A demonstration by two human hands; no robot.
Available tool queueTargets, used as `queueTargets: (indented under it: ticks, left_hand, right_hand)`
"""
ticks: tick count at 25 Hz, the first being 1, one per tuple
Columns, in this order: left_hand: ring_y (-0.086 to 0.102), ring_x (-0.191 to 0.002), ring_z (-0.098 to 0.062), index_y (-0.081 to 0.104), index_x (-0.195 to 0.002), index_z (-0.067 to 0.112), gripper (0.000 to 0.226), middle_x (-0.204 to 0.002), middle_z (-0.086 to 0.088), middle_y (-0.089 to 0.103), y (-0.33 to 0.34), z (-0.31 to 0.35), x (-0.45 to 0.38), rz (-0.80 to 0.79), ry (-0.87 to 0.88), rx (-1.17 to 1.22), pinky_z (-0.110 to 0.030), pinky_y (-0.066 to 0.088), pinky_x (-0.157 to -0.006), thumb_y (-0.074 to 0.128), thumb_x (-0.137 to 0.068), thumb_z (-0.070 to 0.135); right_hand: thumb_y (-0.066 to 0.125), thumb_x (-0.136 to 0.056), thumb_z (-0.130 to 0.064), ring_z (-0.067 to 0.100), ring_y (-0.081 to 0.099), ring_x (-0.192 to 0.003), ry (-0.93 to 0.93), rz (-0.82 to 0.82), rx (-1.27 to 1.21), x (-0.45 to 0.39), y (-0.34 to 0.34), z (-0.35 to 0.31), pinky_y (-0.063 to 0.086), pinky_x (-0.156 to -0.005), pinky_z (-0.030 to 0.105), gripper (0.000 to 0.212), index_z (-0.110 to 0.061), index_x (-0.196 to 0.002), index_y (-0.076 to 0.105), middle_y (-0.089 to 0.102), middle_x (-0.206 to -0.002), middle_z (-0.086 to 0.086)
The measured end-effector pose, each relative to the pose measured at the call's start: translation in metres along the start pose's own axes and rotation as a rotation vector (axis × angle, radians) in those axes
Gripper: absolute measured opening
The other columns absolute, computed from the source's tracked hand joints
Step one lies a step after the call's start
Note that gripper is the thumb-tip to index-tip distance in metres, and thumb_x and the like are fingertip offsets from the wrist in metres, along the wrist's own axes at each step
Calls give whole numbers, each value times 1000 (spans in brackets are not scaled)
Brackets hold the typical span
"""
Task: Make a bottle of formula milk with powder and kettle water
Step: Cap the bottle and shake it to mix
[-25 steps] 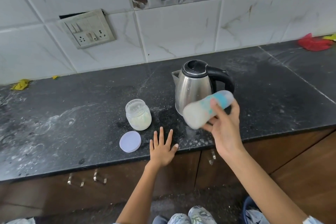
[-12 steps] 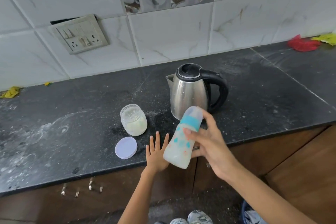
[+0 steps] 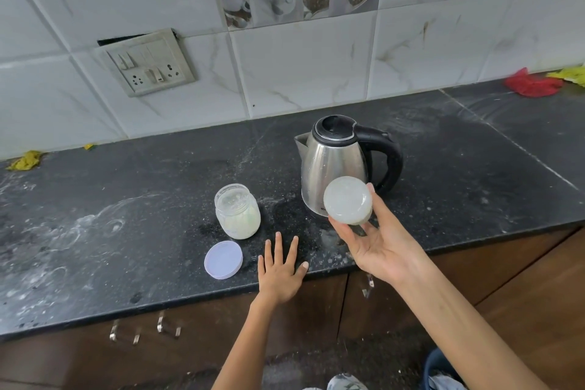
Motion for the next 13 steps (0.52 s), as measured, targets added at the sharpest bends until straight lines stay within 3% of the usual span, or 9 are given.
queueTargets:
  ticks: [1, 4, 8, 13]
  left_hand:
    - [-26, -144, -23, -10, -147, 42, 62, -156, 2, -27, 0, 0, 0, -2, -1, 1, -45, -12, -116, 25, -97, 55]
    - [-25, -144, -23, -10, -147, 42, 63, -157, 2, -26, 1, 0, -1, -1, -3, 5, -45, -12, -116, 26, -97, 55]
    - [-25, -144, -23, -10, -147, 42, 63, -157, 2, -26, 3, -2, -2, 7, -4, 3, -45, -12, -116, 26, -97, 56]
    - [-25, -144, -23, -9, -148, 40, 64, -157, 2, -26, 3, -2, -3, 4, -7, -12, -45, -12, -116, 25, -97, 56]
  right_hand:
    - [82, -64, -36, 31, 71, -90, -23, 5, 45, -1, 0, 0, 64, -63, 40, 63, -9, -116, 59, 63, -118, 21]
    - [79, -67, -37, 21, 73, -65, -97, -12, 223, -4, -1, -1, 61, -57, 35, 31, -22, -92, 69, 68, -87, 7]
    - [71, -76, -26, 23, 76, -85, -142, -150, 259, -2, -5, -4, 62, -72, 41, 36, -19, -109, 60, 75, -94, 9]
    - [69, -74, -8, 20, 74, -95, -223, -287, 568, 2, -12, -7, 62, -66, 35, 55, -26, -123, 50, 78, -98, 2]
Point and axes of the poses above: each hand's wrist, its own x-axis away from the middle knuckle, its own y-axis out of the palm, z = x × y, the point moved 2 cm from there along -x, towards the middle knuckle
